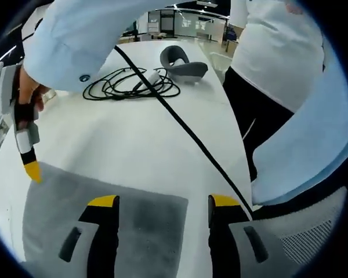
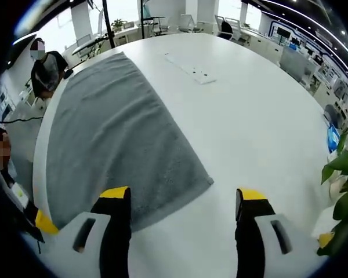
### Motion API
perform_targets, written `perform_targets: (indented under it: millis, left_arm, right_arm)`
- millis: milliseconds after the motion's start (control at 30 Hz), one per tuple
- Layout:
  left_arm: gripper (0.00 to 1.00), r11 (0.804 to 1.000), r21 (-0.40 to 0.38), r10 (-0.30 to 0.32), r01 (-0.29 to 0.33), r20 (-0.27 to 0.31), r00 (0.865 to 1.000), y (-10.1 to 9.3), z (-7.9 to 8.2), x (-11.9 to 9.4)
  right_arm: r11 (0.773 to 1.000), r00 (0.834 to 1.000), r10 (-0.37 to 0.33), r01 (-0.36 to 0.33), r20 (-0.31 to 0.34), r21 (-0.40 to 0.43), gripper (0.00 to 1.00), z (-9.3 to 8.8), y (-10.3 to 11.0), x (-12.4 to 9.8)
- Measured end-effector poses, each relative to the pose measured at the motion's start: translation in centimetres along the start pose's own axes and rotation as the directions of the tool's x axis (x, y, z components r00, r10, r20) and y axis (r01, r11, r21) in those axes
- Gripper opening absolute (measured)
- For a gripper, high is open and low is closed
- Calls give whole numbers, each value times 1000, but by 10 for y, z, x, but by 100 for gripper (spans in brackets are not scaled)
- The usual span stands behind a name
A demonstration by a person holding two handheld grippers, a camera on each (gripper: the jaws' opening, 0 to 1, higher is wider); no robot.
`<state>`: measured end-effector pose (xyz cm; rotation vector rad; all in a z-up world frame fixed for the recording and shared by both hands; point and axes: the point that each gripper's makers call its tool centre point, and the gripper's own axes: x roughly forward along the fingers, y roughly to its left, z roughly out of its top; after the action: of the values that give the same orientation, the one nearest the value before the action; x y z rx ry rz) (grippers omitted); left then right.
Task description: Fold the towel on the table until its edges align and the towel forms a compact rectangular stack.
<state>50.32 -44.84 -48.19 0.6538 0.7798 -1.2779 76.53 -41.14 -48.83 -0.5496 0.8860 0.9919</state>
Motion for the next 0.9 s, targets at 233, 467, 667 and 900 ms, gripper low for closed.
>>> perform_targets:
  millis: [233, 467, 667, 900]
  left_arm:
    - [63, 1000, 2, -4, 4, -21, 1000, 1, -3, 4]
    - [63, 1000, -5, -9, 9, -7, 1000, 1, 3, 7]
    - [61, 1000, -6, -10, 9, -9, 1000, -1, 2, 11]
    - [61, 1000, -12, -14, 13, -17, 1000, -3, 1, 13]
  right_arm:
    - [1000, 1000, 13, -13, -20, -22, 68, -1, 0, 6]
    - [999, 999, 34, -34, -16, 1, 62, 1, -6, 18]
    - [999, 998, 49, -49, -26, -5, 56, -1, -5, 26]
    - [999, 998, 54, -54, -28, -7, 50, 1, -8, 30]
